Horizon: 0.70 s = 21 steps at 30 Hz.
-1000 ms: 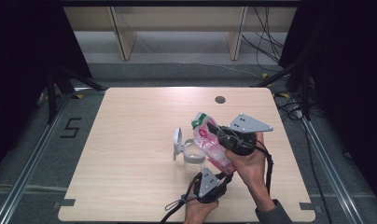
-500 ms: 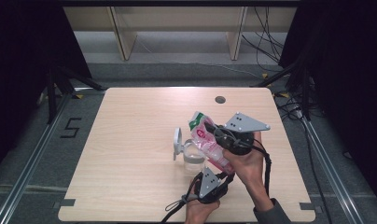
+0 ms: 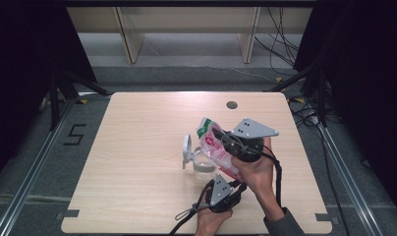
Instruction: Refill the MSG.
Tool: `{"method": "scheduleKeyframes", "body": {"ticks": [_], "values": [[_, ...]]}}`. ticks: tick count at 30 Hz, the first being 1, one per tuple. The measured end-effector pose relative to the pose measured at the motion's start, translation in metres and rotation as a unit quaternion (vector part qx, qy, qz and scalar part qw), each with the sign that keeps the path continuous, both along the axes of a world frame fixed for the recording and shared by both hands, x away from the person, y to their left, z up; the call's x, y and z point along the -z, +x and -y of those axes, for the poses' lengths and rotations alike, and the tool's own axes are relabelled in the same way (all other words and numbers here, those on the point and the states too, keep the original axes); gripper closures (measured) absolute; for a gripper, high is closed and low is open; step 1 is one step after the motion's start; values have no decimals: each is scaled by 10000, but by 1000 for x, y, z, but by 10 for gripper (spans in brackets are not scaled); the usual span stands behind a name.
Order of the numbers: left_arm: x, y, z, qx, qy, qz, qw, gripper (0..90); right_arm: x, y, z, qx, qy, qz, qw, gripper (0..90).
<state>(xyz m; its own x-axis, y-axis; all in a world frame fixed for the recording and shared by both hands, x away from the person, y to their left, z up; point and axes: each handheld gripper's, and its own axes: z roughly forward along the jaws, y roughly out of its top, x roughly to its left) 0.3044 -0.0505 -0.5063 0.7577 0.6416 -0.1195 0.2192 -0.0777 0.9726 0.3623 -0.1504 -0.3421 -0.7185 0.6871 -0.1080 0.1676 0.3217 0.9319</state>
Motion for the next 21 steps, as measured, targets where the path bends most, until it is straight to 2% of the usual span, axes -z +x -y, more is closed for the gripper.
{"method": "scheduleKeyframes", "body": {"ticks": [3,5,10,12,14,17,21], "values": [[0,1,0,-18,25,-28,10000,779,2,3,-2,-33,12,40,10000,900],[0,1,-1,-4,20,-6,10000,778,2,2,-3,-71,35,-54,10000,900],[-1,2,0,-14,-6,-30,10000,779,2,4,-4,-24,2,86,10000,900],[-1,3,0,8,2,-30,10000,779,1,4,-3,-49,-8,-23,10000,900],[-1,4,1,-11,-8,-54,10000,779,2,5,-4,-91,66,-12,9999,900],[-2,5,3,0,-34,-30,10000,780,1,5,-4,-59,-44,21,10000,900],[-3,6,5,-29,-41,-48,10000,780,2,7,-4,-27,-15,35,10000,900]]}}
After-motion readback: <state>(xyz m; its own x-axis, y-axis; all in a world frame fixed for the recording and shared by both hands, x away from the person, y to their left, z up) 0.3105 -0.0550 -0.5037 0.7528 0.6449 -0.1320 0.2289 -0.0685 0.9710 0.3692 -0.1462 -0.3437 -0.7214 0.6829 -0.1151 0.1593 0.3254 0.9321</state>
